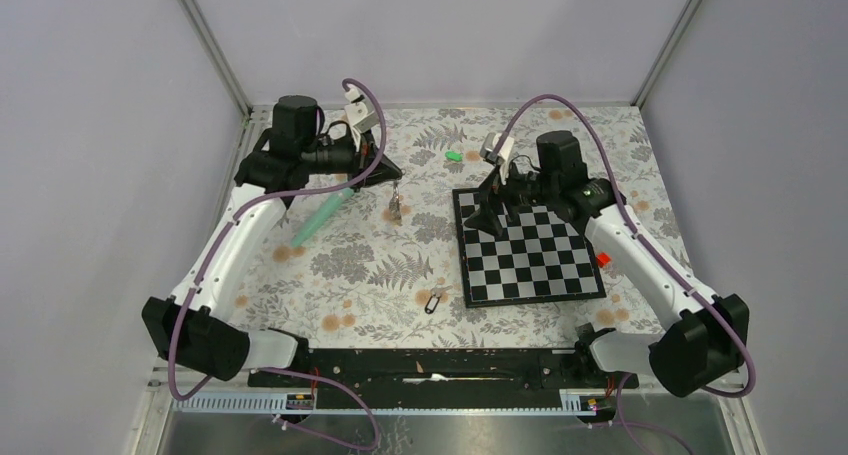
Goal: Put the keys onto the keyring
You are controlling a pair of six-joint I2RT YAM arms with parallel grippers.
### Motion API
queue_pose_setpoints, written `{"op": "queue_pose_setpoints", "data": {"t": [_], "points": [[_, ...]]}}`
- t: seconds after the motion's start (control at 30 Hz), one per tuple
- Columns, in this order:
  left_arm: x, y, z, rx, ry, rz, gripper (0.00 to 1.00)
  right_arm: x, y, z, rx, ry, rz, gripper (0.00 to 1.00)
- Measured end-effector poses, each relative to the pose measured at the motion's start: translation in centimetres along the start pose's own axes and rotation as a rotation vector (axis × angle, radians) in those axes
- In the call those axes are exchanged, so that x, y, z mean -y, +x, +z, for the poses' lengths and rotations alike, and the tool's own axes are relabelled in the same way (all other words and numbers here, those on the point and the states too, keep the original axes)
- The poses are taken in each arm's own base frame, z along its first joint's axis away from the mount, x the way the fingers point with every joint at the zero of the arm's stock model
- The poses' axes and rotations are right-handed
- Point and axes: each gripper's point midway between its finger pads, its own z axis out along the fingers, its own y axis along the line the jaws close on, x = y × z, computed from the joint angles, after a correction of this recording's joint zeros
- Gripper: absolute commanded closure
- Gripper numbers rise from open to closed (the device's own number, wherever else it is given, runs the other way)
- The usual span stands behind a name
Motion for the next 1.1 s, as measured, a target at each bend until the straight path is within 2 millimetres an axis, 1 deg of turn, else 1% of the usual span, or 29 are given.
{"op": "queue_pose_setpoints", "data": {"t": [0.1,0.23,0.33,0.43,0.53,0.6,0.7,0.8,0.9,0.97,1.1], "points": [[0.4,-0.1,-0.4,-0.002,-0.006,-0.002,1.00,0.0,0.9,0.5,-0.026,-0.027,0.006,0.00],[0.7,-0.1,-0.5,-0.002,-0.005,-0.012,1.00,-0.8,3.4,1.3,-0.101,-0.076,-0.004,0.00],[0.7,0.0,-0.6,-0.005,-0.013,-0.028,1.00,-2.6,6.1,2.3,-0.166,-0.131,-0.032,0.01],[0.7,0.3,-0.8,-0.003,-0.036,-0.033,1.00,-5.0,9.4,3.5,-0.247,-0.198,-0.043,0.04],[0.9,1.1,-1.2,-0.007,-0.057,-0.048,1.00,-7.2,12.7,5.0,-0.332,-0.260,-0.050,0.10],[0.7,1.2,-1.4,-0.005,-0.072,-0.056,1.00,-8.0,14.3,5.9,-0.375,-0.277,-0.056,0.14],[-0.1,1.3,-1.7,0.002,-0.099,-0.065,1.00,-8.4,16.2,7.4,-0.440,-0.278,-0.068,0.21],[-0.6,1.3,-2.0,0.006,-0.118,-0.076,1.00,-8.6,17.7,8.7,-0.494,-0.268,-0.083,0.28],[-0.9,1.1,-2.1,0.014,-0.130,-0.075,1.00,-8.5,18.8,9.8,-0.538,-0.248,-0.096,0.32],[-1.2,1.1,-2.1,0.016,-0.137,-0.078,1.00,-8.2,19.2,10.3,-0.558,-0.231,-0.103,0.33],[-1.5,1.1,-2.1,0.018,-0.146,-0.089,1.00,-7.6,19.2,11.0,-0.565,-0.202,-0.116,0.36]]}}
